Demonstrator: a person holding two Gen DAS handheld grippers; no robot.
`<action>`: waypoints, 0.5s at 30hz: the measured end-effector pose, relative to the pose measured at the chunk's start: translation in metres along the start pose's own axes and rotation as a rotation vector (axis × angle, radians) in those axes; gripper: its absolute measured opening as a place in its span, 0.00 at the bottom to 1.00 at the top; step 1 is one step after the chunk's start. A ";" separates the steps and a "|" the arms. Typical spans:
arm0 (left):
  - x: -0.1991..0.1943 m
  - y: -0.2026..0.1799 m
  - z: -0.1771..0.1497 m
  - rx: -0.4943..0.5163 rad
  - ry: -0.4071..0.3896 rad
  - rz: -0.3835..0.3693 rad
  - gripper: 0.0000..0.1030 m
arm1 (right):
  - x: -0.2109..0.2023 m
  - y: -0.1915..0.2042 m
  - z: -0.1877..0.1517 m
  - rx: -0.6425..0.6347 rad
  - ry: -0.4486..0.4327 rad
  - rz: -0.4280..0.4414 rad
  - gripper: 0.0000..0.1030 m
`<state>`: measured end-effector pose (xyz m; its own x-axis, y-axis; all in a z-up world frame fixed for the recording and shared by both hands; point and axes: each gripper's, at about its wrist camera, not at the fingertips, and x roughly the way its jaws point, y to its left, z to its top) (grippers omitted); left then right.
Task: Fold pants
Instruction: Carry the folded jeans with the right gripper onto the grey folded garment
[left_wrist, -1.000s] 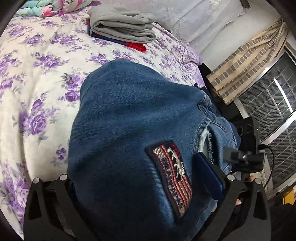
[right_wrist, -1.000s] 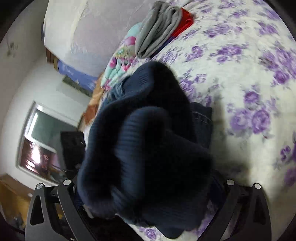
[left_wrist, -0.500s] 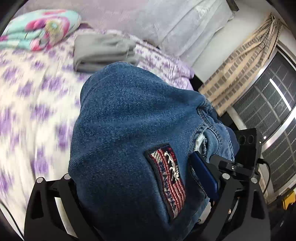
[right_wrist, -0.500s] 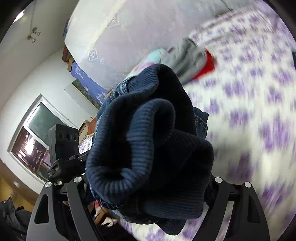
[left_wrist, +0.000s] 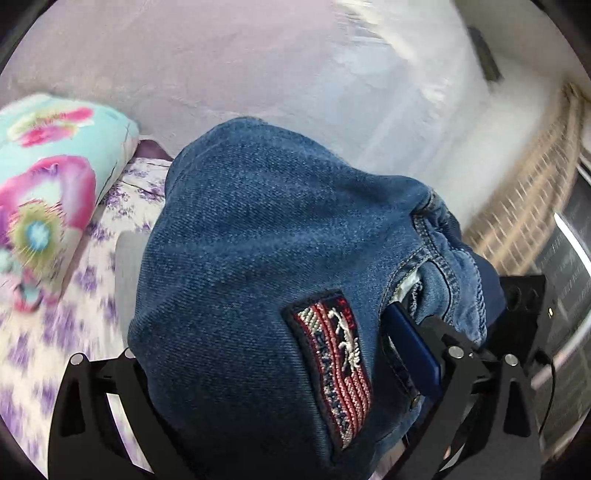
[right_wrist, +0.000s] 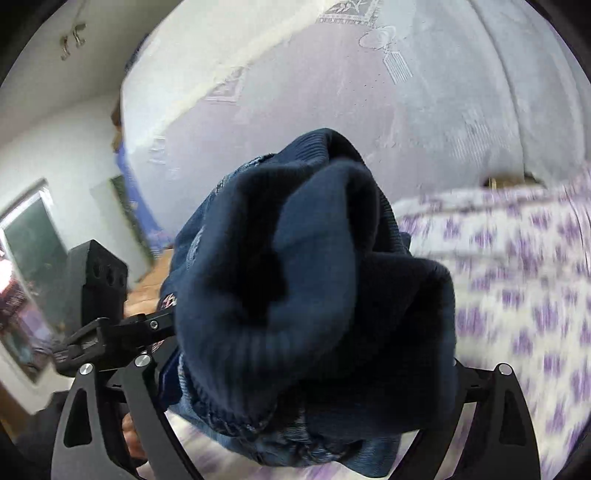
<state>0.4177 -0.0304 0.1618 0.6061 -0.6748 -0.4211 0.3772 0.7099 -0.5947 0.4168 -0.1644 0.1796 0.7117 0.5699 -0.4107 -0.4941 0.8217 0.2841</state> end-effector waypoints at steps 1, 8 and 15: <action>0.014 0.014 0.006 -0.027 0.006 0.002 0.95 | 0.026 -0.007 0.004 -0.004 0.009 -0.032 0.95; 0.119 0.145 -0.012 -0.345 0.127 0.085 0.96 | 0.147 -0.063 -0.034 -0.002 0.152 -0.182 0.96; 0.073 0.127 -0.001 -0.351 0.139 0.090 0.95 | 0.039 -0.045 -0.008 -0.087 -0.082 -0.261 0.96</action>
<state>0.5096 0.0105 0.0548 0.5163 -0.6512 -0.5562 0.0495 0.6711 -0.7397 0.4625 -0.1792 0.1435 0.8568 0.3399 -0.3878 -0.3272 0.9396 0.1007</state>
